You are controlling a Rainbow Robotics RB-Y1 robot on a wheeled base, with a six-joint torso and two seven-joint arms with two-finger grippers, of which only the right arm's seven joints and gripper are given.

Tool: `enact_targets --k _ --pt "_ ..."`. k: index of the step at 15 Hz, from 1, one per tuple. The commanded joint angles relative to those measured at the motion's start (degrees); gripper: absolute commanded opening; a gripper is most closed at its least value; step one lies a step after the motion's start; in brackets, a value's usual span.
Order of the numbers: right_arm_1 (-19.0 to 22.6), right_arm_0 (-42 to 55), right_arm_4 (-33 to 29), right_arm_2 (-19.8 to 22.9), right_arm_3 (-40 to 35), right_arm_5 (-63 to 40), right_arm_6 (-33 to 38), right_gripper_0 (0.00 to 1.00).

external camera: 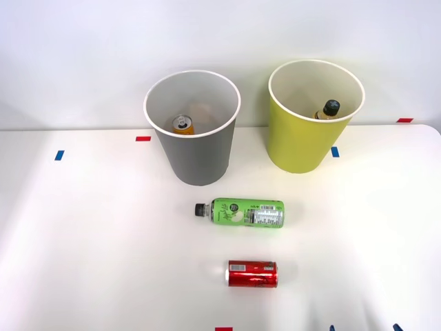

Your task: Put cans in the gray bin, plastic bottles in the light green bin

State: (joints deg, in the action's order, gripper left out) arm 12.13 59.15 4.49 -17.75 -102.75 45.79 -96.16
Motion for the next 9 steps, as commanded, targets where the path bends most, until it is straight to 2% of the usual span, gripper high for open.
enact_targets --k 1,9 --pt "0.0 0.0 0.0 0.0 0.0 0.0 0.0 0.97" --pt "0.0 0.0 0.0 0.0 0.0 0.0 0.0 0.97"
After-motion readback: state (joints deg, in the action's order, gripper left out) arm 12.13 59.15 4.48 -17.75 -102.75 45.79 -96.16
